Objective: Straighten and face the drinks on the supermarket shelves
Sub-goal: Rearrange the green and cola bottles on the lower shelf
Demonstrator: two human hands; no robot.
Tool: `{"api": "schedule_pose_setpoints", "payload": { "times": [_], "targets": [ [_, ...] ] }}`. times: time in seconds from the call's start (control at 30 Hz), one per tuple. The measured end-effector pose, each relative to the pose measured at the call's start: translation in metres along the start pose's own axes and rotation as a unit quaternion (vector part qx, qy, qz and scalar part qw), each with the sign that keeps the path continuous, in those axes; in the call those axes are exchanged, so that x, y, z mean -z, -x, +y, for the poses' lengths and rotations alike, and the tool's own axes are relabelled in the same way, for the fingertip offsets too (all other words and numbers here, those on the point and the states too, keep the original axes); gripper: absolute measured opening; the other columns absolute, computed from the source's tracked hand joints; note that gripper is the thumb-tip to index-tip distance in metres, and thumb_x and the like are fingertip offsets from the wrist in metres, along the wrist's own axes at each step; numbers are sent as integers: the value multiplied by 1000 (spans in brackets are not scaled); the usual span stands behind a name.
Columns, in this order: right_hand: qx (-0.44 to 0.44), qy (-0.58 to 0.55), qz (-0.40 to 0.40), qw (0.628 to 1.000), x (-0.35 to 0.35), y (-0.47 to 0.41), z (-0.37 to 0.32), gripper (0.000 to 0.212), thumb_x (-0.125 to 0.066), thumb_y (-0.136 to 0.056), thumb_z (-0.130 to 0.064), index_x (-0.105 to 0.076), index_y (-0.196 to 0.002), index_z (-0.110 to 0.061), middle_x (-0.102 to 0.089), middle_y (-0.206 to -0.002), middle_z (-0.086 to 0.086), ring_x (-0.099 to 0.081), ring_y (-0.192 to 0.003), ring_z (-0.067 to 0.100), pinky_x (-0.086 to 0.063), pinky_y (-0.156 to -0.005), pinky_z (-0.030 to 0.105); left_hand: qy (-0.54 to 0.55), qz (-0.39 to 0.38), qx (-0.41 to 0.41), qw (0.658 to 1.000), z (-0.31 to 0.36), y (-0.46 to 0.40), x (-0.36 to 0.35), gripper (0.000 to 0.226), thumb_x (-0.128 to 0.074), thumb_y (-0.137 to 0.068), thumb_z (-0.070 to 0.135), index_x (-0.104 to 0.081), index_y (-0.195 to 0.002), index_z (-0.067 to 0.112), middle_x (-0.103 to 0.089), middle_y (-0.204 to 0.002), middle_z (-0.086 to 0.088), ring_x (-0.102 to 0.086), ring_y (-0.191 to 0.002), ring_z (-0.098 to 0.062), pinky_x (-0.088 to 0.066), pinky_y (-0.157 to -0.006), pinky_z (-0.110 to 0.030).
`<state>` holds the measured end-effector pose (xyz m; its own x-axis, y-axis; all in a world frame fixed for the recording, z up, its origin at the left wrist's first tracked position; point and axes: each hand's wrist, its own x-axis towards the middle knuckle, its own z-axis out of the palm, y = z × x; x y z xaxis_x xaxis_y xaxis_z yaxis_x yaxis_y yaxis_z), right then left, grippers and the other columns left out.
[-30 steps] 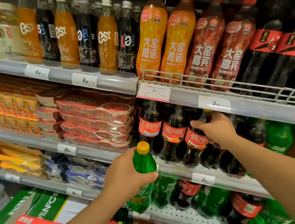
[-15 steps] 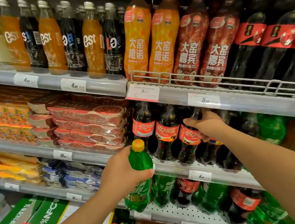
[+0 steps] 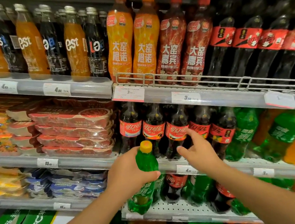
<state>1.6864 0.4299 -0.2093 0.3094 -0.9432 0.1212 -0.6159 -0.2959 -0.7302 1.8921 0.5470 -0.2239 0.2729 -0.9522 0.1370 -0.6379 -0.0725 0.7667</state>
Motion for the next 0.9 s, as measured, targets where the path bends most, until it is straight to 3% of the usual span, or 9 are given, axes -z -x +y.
{"api": "schedule_pose_setpoints", "payload": {
  "times": [0.1, 0.2, 0.27, 0.33, 0.4, 0.47, 0.6, 0.77, 0.9],
  "targets": [
    [-24, -35, -118, 992, -4, 48, 12, 62, -63, -90, -36, -36, -145, -32, -62, -57, -10, -57, -49, 5, -42, -49, 16, -26, -34, -39, 998, 18, -2, -20, 67, -74, -49, 66, -48, -109, 50, -60, -91, 21, -60, -86, -8, -54, -73, -35],
    [-49, -112, -155, 980, 5, 68, 12, 50, -59, -91, -27, -40, -137, -39, -67, -93, -7, -57, -63, 24, -46, -55, 34, 8, -81, -71, 994, 39, -2, -46, 63, -69, -46, 67, -54, -104, 47, -64, -92, 19, -62, -87, -8, -54, -74, -38],
    [-43, -132, -136, 981, 19, 76, 11, 47, -60, -85, -30, -44, -126, -46, -56, -121, -19, -63, -75, 18, -50, -58, 31, 22, -110, -85, 990, 53, -2, -64, 59, -72, -48, 61, -57, -102, 45, -67, -91, 16, -63, -86, -10, -55, -73, -39],
    [-43, -125, -122, 984, 35, 83, 13, 49, -64, -74, -46, -48, -120, -49, -54, -126, -19, -64, -87, 5, -54, -69, 26, 20, -132, -95, 987, 68, -1, -80, 55, -71, -50, 57, -57, -101, 43, -67, -89, 13, -63, -84, -13, -55, -73, -39],
    [-44, -77, -113, 990, 53, 88, 21, 57, -64, -68, -66, -51, -121, -48, -57, -123, -19, -62, -102, 6, -55, -87, 37, 10, -145, -106, 984, 83, 0, -95, 52, -65, -47, 56, -56, -97, 43, -66, -86, 13, -63, -81, -12, -56, -70, -38],
    [-41, -24, -98, 994, 70, 95, 30, 58, -57, -68, -77, -52, -119, -50, -62, -116, -18, -61, -103, 8, -52, -91, 41, -4, -155, -121, 981, 100, 3, -111, 60, -63, -46, 57, -53, -104, 46, -66, -90, 14, -63, -81, -11, -56, -70, -37],
    [-33, 43, -55, 997, 98, 108, 52, 58, -44, -70, -84, -50, -116, -48, -68, -94, -9, -65, -79, 11, -56, -75, 39, -15, -170, -111, 979, 130, 8, -144, 115, -68, -45, 60, -13, -145, 47, -57, -128, 8, -60, -106, -19, -53, -86, -39],
    [-56, -19, -35, 998, 140, 122, 91, 56, -51, -66, -86, -55, -106, -46, -72, -92, -12, -70, -79, 13, -60, -73, 41, -32, -168, -125, 977, 171, 21, -185, 126, -69, -45, 60, 18, -136, 57, -62, -117, 8, -63, -94, -19, -55, -77, -40],
    [-37, -56, 1, 998, 177, 127, 134, 47, -58, -67, -78, -60, -98, -43, -72, -86, -13, -69, -76, 9, -58, -74, 44, -10, -143, -130, 981, 207, 30, -229, 125, -71, -50, 44, 17, -138, 57, -63, -115, 7, -63, -93, -18, -55, -76, -42]
  ]
}}
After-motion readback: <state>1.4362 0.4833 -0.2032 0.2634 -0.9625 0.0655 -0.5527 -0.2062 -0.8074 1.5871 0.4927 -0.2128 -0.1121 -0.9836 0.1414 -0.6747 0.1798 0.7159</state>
